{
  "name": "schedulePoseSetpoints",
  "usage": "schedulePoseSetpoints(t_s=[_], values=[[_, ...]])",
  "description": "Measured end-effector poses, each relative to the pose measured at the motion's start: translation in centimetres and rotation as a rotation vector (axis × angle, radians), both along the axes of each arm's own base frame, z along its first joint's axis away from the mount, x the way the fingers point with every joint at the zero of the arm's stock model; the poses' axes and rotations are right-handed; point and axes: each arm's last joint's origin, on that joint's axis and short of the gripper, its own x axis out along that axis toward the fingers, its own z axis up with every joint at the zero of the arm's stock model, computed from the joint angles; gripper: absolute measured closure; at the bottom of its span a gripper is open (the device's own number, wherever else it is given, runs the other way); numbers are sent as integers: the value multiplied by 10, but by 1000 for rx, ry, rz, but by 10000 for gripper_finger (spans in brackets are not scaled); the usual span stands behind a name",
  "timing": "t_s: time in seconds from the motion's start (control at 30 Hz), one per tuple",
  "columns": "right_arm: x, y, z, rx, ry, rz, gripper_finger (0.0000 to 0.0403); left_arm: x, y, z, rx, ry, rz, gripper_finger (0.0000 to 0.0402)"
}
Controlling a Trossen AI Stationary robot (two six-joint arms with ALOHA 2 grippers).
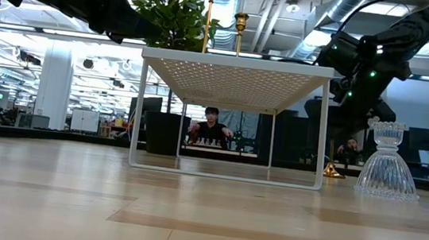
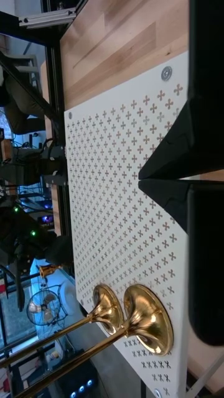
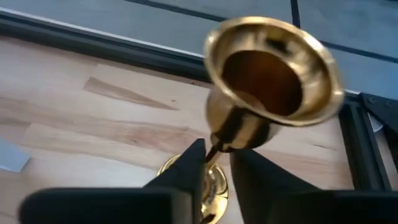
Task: Pick & Place candle stick holders
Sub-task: Put the gold candle holder on the shelf
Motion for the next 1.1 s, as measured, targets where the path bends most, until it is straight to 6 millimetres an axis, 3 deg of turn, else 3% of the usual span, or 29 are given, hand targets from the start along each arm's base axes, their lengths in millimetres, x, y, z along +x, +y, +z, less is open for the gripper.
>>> schedulePoseSetpoints(t_s=[0.2, 0.43, 0.63, 0.83, 1.1], values=[[3, 3, 1, -10, 41, 54, 391, 0, 0, 0, 0, 0, 0, 395], [3, 18, 15, -36, 29, 153, 398, 0, 0, 0, 0, 0, 0, 395], [-11, 30, 50, -126, -58, 223, 400, 0, 0, 0, 0, 0, 0, 395], [-23, 43, 101, -206, -186, 312, 401, 0, 0, 0, 0, 0, 0, 395], [-10, 64, 152, -208, -342, 563, 402, 0, 0, 0, 0, 0, 0, 395]])
